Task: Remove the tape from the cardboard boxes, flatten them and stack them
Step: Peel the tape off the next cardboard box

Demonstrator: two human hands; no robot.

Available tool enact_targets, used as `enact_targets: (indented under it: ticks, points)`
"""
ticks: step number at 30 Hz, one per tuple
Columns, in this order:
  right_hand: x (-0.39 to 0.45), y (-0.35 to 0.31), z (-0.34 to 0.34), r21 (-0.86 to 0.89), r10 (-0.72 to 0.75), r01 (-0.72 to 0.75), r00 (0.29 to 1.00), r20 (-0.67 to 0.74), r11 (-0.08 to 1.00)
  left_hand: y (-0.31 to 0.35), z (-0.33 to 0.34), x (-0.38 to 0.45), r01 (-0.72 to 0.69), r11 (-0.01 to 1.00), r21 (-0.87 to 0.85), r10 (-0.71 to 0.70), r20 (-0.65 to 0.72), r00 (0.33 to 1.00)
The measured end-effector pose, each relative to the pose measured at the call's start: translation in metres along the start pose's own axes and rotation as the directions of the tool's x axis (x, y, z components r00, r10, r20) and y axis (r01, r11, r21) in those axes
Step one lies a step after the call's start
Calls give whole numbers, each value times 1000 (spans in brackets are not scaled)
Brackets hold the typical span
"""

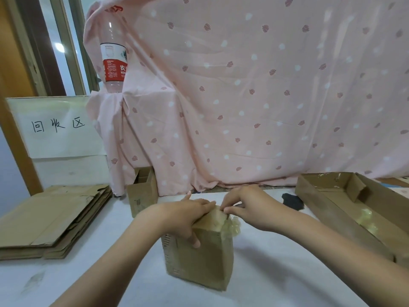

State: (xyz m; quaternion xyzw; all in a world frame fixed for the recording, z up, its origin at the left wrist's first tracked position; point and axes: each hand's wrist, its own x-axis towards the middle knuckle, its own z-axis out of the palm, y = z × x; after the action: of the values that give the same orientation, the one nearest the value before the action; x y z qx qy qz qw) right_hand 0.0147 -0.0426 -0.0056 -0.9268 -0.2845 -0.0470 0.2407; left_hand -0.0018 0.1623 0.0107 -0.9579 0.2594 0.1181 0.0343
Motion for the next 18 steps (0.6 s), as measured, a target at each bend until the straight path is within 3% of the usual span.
enact_targets:
  ticks: [3,7,11,14,18]
  points:
    - [-2,5,7,-62,11,-10,1000,17,998,1,17,2,-9,1000,15,9,-5,1000]
    - [-5,9,7,-31,-2,1,1000,-14,1000,-2,50,6,-33,999,11,35,-178,983]
    - [-6,12,15,-184,-82,83,997,13,980,3,73,7,-11,1000,6,13,-366,931]
    - [-4,8,13,-55,19,-19,1000,1,998,5,78,5,0,1000,9,4,-436,900]
    - [7,1,-1,58,137,-147,979,152,987,7,78,5,10,1000,9,-5,-457,889]
